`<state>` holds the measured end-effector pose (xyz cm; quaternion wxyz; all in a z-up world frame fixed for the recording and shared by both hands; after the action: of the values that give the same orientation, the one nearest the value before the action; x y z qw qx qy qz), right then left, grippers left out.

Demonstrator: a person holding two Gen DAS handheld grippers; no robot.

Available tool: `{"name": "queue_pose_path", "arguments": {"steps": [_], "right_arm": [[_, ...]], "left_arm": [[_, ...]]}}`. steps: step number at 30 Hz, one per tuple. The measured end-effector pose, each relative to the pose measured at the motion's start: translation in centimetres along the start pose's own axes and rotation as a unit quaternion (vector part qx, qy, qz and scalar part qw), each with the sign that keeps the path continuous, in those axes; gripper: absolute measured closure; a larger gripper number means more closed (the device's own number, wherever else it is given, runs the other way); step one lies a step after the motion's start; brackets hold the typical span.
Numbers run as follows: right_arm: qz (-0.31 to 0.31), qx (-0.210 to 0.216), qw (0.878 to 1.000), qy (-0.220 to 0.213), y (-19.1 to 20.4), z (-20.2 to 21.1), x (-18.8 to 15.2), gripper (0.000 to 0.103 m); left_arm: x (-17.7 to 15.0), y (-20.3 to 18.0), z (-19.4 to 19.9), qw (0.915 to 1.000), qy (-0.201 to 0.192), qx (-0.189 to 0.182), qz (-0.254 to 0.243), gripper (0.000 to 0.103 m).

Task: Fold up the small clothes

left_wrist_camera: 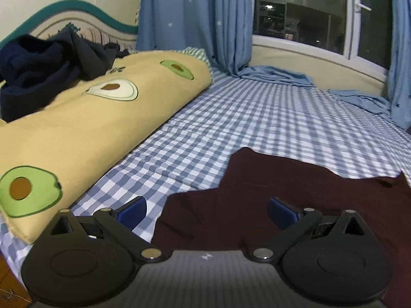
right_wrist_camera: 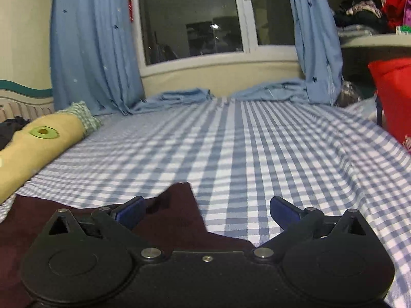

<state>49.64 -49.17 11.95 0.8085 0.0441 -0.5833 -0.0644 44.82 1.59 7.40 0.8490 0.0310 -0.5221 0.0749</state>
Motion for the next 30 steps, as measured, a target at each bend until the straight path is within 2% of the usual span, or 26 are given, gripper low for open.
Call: {"name": "queue_pose_path", "arguments": {"steps": [4,11,19,27,30], "right_arm": [[-0.003,0.022,1.000,-0.021,1.3,4.0,0.1,0.000],[0.002,0.057,0.997,-0.054,4.0,10.4,-0.5,0.000],[0.037,0.081,0.992,-0.085,6.9,16.9,-2.8,0.000],[0.069,0.065,0.991,-0.096,8.3,21.4,-6.8,0.000],[0.087,0.058,0.991,-0.089,9.3,22.1,-8.9,0.000]], "left_arm": [[-1.2,-0.7,3.6,0.9998,-0.021,-0.003,0.006,0.001],[-3.2,-1.8,8.1,0.9992,-0.027,-0.029,0.005,0.001],[-5.3,-1.8,11.2,0.9978,-0.013,-0.061,0.021,0.001],[-9.0,-0.7,13.2,0.9943,0.000,-0.090,0.059,0.001],[-10.7,-0.4,13.8,0.9944,-0.003,-0.087,0.059,0.001]]}}
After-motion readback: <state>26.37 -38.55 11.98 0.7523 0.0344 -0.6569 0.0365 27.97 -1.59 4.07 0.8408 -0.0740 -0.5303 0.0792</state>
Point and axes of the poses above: each gripper's, at about its wrist camera, not at the fingertips, and z roughly against the way its jaws point, y to its left, x to its top, the point moved 1 cm from there along -z, roughly the way its jaws point, and after that the axes turned 9 degrees about -y, right-handed, at the moved point
